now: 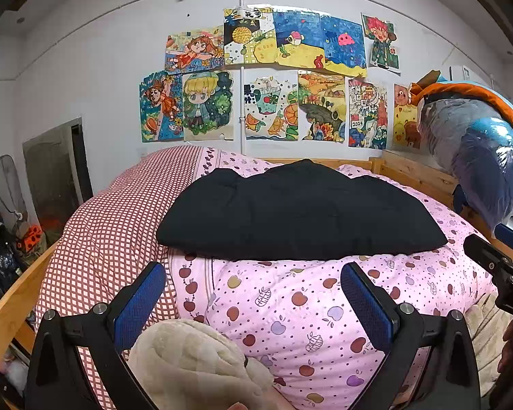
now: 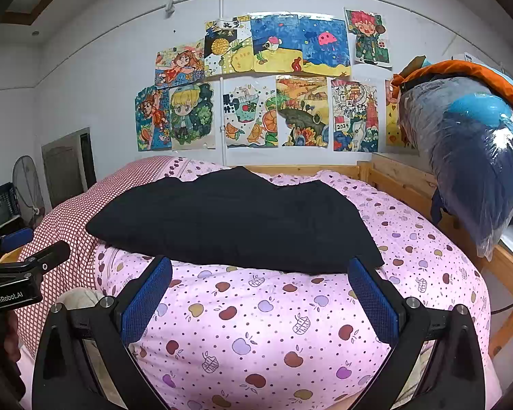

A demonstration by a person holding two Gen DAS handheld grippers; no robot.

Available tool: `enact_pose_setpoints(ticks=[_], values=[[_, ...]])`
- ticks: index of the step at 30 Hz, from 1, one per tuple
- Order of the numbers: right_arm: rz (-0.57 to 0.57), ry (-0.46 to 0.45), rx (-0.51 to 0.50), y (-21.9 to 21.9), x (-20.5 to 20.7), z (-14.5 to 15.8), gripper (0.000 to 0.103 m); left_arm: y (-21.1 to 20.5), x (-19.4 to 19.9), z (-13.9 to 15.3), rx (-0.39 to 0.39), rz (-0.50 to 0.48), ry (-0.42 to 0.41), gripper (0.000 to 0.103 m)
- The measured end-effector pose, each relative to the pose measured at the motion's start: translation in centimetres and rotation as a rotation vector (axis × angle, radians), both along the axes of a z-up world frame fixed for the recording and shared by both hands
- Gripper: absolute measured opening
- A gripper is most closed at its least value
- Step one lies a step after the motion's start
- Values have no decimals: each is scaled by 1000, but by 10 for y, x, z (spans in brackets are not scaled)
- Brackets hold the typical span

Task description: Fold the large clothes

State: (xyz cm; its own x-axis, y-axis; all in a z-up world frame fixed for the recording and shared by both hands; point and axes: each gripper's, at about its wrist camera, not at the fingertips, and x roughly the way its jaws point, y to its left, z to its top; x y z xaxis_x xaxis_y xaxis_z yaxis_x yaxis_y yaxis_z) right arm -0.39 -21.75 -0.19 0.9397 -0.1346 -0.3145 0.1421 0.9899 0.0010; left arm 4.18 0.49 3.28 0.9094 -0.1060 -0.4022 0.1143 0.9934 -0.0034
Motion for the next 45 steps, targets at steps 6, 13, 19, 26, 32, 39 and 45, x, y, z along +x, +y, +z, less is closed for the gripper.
enact_pose_setpoints(ticks=[6, 13, 19, 26, 32, 39, 45], values=[[-1, 0, 0, 0, 0, 0, 101, 1, 0, 0, 0, 0, 0, 103], [-2, 0, -2, 2, 0, 0, 101, 1, 0, 0, 0, -1, 0, 103], [-1, 2, -2, 2, 0, -1, 101, 3, 0, 0, -8, 0, 2, 103], [-1, 4, -2, 2, 1, -2, 101, 5, 1, 1, -8, 6, 3, 103], [1, 5, -2, 1, 1, -2, 101, 5, 1, 0, -11, 3, 7, 103], [1, 5, -2, 1, 1, -2, 101, 5, 1, -1, -10, 5, 8, 103], [1, 5, -2, 2, 1, -3, 101, 6, 1, -1, -11, 3, 8, 103]])
